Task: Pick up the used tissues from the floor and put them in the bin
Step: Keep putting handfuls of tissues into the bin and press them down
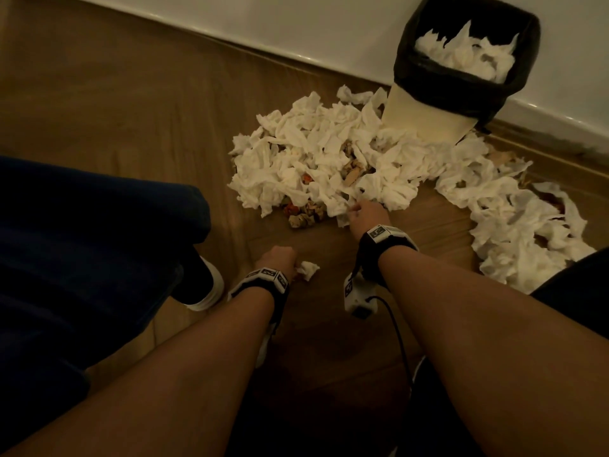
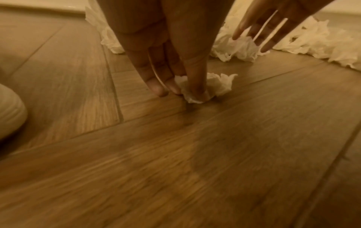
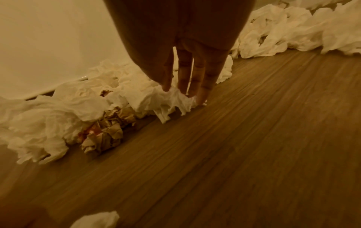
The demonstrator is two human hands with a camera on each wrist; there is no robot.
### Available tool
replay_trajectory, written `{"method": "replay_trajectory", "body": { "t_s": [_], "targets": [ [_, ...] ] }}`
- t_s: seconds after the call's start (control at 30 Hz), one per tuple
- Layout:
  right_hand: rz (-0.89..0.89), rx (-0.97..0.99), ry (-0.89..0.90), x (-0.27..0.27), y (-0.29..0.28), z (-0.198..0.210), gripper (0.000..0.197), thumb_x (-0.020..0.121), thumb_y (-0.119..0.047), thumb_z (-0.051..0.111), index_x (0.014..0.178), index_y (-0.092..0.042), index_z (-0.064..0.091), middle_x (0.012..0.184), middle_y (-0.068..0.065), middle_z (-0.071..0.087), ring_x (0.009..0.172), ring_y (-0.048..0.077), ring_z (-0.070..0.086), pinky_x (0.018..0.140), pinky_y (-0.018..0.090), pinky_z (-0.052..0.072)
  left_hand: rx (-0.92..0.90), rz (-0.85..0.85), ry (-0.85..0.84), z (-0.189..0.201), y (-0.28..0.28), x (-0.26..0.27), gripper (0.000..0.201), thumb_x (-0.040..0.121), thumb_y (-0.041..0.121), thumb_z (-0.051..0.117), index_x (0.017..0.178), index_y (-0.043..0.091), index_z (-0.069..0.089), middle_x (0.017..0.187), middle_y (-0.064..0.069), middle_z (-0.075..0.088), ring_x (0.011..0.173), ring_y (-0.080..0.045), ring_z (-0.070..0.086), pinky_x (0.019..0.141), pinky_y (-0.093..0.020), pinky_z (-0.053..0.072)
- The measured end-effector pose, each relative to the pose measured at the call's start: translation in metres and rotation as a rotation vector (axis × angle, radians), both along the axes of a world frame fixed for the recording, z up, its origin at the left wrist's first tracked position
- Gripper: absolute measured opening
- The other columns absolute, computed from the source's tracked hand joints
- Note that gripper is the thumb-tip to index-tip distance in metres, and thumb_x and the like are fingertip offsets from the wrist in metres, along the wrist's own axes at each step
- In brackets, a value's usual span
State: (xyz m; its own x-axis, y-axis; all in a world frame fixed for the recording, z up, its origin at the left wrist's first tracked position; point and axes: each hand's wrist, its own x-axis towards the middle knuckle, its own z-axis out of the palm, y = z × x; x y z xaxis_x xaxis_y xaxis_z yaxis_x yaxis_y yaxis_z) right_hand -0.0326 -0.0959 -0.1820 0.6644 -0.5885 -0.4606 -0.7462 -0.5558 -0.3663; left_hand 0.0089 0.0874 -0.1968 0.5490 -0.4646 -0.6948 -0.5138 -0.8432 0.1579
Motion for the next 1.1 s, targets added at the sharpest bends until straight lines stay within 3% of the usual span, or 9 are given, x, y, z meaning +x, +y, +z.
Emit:
{"method": "replay_trajectory", "body": {
  "t_s": [0.27,0.33,0.43,0.53,0.63,0.73,0.87,0.97,1.1],
  "targets": [
    [0.239,-0.066,0.19,-0.005,0.012,-0.003,0.043,0.093,-0.032,0.053,0.135,-0.022,0.046,0.147,0.015,0.022,0.137,0.036,0.023,0.113,0.043,0.025,-0.033,-0.032,0.016,-0.002,0.003,0.005,0.023,0.087,0.026,0.062,0.105,0.012,0.066,0.111,-0.009,0.062,0.101,-0.025,0.059,0.075,-0.028,0.047],
    [0.305,-0.097,0.248,-0.007,0.015,-0.003,0.039,0.096,-0.023,0.05,0.135,-0.015,0.048,0.147,0.015,0.029,0.136,0.03,0.029,0.112,0.039,0.028,-0.046,-0.009,0.019,-0.003,0.004,0.005,0.023,0.086,0.025,0.063,0.104,0.011,0.066,0.11,-0.01,0.062,0.1,-0.024,0.06,0.077,-0.029,0.048],
    [0.184,-0.064,0.164,-0.007,0.012,0.001,0.03,0.099,-0.012,0.042,0.123,-0.005,0.059,0.131,0.015,0.054,0.12,0.027,0.052,0.102,0.032,0.043,-0.074,0.034,0.006,-0.003,0.005,0.007,0.022,0.086,0.027,0.064,0.102,0.012,0.067,0.109,-0.009,0.064,0.102,-0.024,0.06,0.078,-0.028,0.048],
    [0.048,-0.031,0.075,-0.009,0.006,0.007,0.027,0.096,-0.013,0.046,0.111,-0.003,0.067,0.119,0.013,0.064,0.112,0.027,0.058,0.098,0.033,0.045,-0.114,0.07,-0.021,-0.001,0.008,0.013,0.023,0.086,0.027,0.064,0.101,0.011,0.069,0.108,-0.008,0.066,0.102,-0.023,0.061,0.083,-0.028,0.049],
    [-0.163,0.092,-0.034,-0.014,-0.004,0.006,0.023,0.092,-0.013,0.054,0.109,-0.007,0.068,0.121,0.012,0.062,0.112,0.029,0.057,0.098,0.034,0.046,-0.166,0.138,-0.048,0.003,0.009,0.021,0.023,0.084,0.027,0.067,0.099,0.01,0.071,0.105,-0.007,0.068,0.098,-0.022,0.063,0.081,-0.028,0.049],
    [-0.364,0.299,-0.119,-0.02,-0.009,0.005,0.036,0.09,-0.01,0.055,0.125,-0.012,0.055,0.132,0.012,0.053,0.116,0.03,0.053,0.095,0.036,0.047,-0.231,0.216,-0.065,0.011,0.006,0.028,0.023,0.081,0.031,0.07,0.095,0.012,0.073,0.101,-0.004,0.07,0.095,-0.019,0.064,0.078,-0.026,0.049],
    [-0.463,0.436,-0.139,-0.023,-0.007,0.007,0.039,0.098,-0.012,0.042,0.136,-0.011,0.047,0.14,0.011,0.048,0.124,0.031,0.048,0.1,0.036,0.042,-0.319,0.325,-0.043,0.02,0.001,0.033,0.024,0.078,0.037,0.073,0.09,0.015,0.075,0.097,0.002,0.072,0.093,-0.012,0.064,0.076,-0.019,0.046],
    [-0.575,0.476,-0.199,-0.019,-0.017,0.012,0.032,0.098,-0.023,0.045,0.125,-0.008,0.053,0.125,0.013,0.057,0.109,0.03,0.056,0.084,0.033,0.042,-0.379,0.392,-0.04,0.03,-0.006,0.04,0.02,0.078,0.032,0.074,0.085,0.014,0.074,0.095,0.001,0.071,0.092,-0.012,0.063,0.073,-0.019,0.046],
    [-0.983,0.928,-0.421,-0.029,-0.027,0.04,0.03,0.098,-0.014,0.039,0.122,-0.002,0.052,0.095,0.015,0.059,0.071,0.028,0.052,0.063,0.03,0.042,-0.474,0.418,-0.034,0.05,-0.014,0.045,0.018,0.074,0.028,0.077,0.083,0.013,0.075,0.091,0.003,0.071,0.091,-0.013,0.062,0.064,-0.017,0.042]
  ]
}}
